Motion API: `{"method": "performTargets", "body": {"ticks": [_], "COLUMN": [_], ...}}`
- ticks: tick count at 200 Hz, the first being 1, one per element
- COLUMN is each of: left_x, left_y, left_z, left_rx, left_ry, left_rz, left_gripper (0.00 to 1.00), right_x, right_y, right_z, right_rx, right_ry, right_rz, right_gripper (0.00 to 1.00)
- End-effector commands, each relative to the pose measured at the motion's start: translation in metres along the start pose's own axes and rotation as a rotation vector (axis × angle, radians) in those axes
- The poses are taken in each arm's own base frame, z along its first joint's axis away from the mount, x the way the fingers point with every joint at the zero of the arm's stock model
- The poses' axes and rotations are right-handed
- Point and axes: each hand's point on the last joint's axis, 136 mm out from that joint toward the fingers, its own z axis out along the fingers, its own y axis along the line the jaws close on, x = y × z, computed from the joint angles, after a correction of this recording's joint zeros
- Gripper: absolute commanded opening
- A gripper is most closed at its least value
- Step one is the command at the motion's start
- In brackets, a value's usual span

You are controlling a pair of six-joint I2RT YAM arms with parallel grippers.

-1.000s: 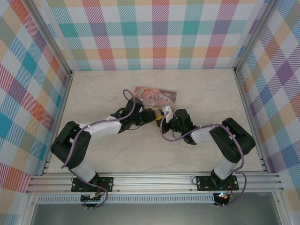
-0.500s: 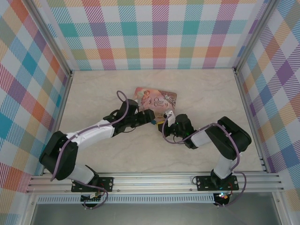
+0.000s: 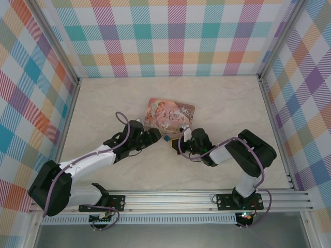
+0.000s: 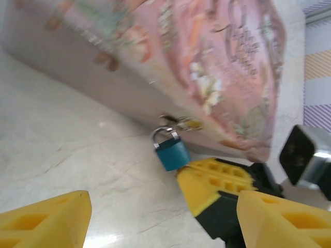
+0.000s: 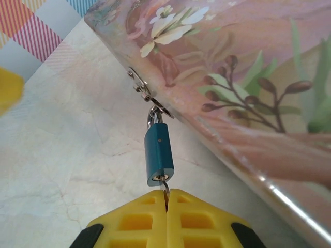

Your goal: Unlock a padlock with a key

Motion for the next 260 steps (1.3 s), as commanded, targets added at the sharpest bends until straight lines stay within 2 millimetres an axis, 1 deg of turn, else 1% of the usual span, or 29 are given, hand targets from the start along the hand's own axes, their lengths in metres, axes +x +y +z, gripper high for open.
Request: {"method": "performTargets", "body": {"ticks": [1,16,43,55,66,90,139,169,206,244,260], "left_x": [-0.009,-0.008,-0.005,-0.001,0.002,0.006,0.019,0.02,0.024,0.029,0.03], "left_y": [-0.011,-0.008,-0.008,-0.01,-0.008,-0.006,-0.001,-0.007,-0.007,-0.02,-0.021], "left_z": [-0.003,-0.001,0.005,0.01,0.015,0.023,0.04,0.048,0.058,0.068,0.071], "left_rx": [0.087,0.096,0.12,0.141,0.147,0.176,0.181,0.206,0.218,0.258,0.262], "left_ry": [-0.056,-0.063,-0.05,-0.033,-0.023,-0.013,0.036,0.05,0.075,0.105,0.112], "left_rz": [-0.121,-0.156,-0.199,-0.216,-0.236,-0.275,-0.334,-0.34,-0.365,-0.367,-0.368], "left_gripper": [0.72,0.71,0.68,0.66,0.64,0.59,0.49,0.47,0.43,0.37,0.36], "right_x": [0.002,0.001,-0.001,0.0,-0.001,-0.001,-0.001,-0.001,-0.003,-0.004,-0.004], "right_y": [0.019,0.026,0.026,0.028,0.03,0.031,0.03,0.031,0.034,0.035,0.037], "right_z": [0.003,0.003,0.0,0.0,0.0,0.0,0.004,0.003,0.003,0.003,0.003], "right_rx": [-0.052,-0.06,-0.032,-0.041,-0.05,-0.048,-0.041,-0.045,-0.056,-0.061,-0.066], "right_ry": [0.061,0.074,0.075,0.08,0.086,0.093,0.104,0.107,0.11,0.11,0.111], "right_rz": [0.105,0.131,0.151,0.154,0.156,0.159,0.16,0.161,0.161,0.165,0.166], "right_gripper": [0.0,0.0,0.0,0.0,0.0,0.0,0.0,0.0,0.0,0.0,0.0]}}
